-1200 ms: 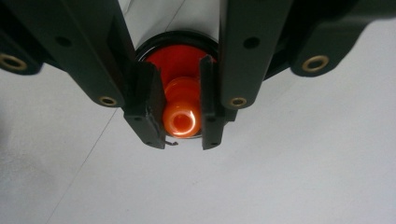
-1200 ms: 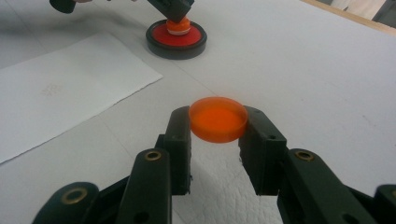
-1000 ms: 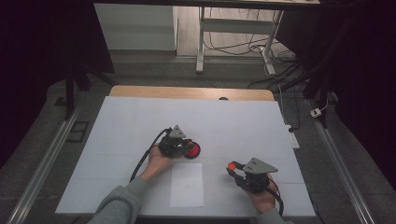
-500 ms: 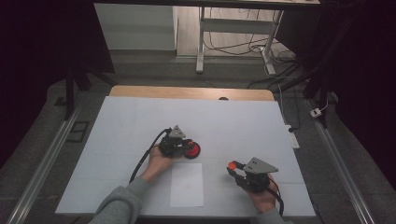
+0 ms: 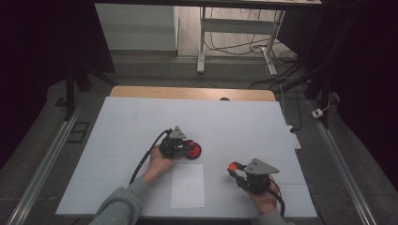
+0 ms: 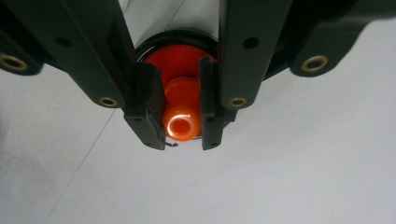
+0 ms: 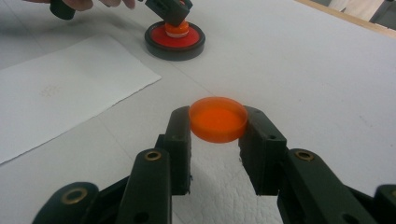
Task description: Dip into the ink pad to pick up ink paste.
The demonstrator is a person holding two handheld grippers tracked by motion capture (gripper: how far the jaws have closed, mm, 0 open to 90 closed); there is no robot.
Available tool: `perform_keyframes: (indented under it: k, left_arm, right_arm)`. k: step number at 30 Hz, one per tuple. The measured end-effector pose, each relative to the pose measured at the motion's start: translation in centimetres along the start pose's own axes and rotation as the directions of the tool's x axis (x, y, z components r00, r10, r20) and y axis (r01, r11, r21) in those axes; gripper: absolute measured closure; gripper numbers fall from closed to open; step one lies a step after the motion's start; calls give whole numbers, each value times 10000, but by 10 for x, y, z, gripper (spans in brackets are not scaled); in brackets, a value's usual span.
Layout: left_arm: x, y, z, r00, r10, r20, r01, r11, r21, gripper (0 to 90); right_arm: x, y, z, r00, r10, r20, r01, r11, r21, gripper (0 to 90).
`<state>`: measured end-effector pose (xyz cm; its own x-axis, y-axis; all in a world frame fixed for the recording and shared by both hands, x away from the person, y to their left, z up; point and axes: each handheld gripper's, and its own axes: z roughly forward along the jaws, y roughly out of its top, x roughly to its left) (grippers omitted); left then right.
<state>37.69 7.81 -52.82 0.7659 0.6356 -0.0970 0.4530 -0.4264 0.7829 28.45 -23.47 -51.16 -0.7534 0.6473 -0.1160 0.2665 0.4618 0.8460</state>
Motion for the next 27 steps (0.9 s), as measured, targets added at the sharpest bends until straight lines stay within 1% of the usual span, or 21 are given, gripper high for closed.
perform_keyframes:
  k: [10, 13, 14, 15, 16, 17, 18, 21, 24, 27]
  left_arm:
    - [-2, 0, 0, 9999, 56, -113, -56, 10000, 10, 725]
    - [2, 1, -3, 9999, -96, 105, 95, 9999, 67, 723]
    - [3, 1, -4, 9999, -121, 121, 121, 9999, 15, 723]
    - [4, 1, -6, 9996, -233, 145, 235, 9996, -130, 722]
    - [5, 2, -10, 9990, -381, 226, 389, 9986, -355, 722]
    - [5, 3, -13, 9988, -431, 229, 444, 9972, -597, 722]
    - [4, 5, -17, 9991, -379, 186, 392, 9965, -743, 722]
    - [0, 9, -23, 9996, -220, 154, 233, 9955, -920, 722]
    - [-5, 12, -27, 9997, -51, 241, 73, 9959, -907, 722]
    - [-8, 14, -27, 9997, 113, 210, -95, 9963, -853, 722]
  right_arm:
    - [0, 0, 0, 10000, -12, 32, 12, 10000, -33, 647]
    - [0, 0, 0, 10000, -2, 33, 2, 10000, -18, 647]
    - [0, 0, 0, 10000, 2, 20, -2, 10000, -19, 647]
    - [0, 0, 0, 10000, 1, -8, -1, 10000, -35, 647]
    - [0, 0, 0, 10000, 3, -24, -3, 10000, -51, 647]
    - [0, 0, 0, 10000, -2, -35, 2, 10000, -65, 647]
    - [0, 1, 0, 10000, -10, -45, 10, 10000, -66, 647]
    - [0, 1, 0, 10000, -47, -64, 46, 10000, -75, 647]
    - [1, 2, 0, 10000, -58, -8, 57, 10000, -39, 647]
    - [1, 2, 0, 9999, -99, -70, 98, 9999, -70, 647]
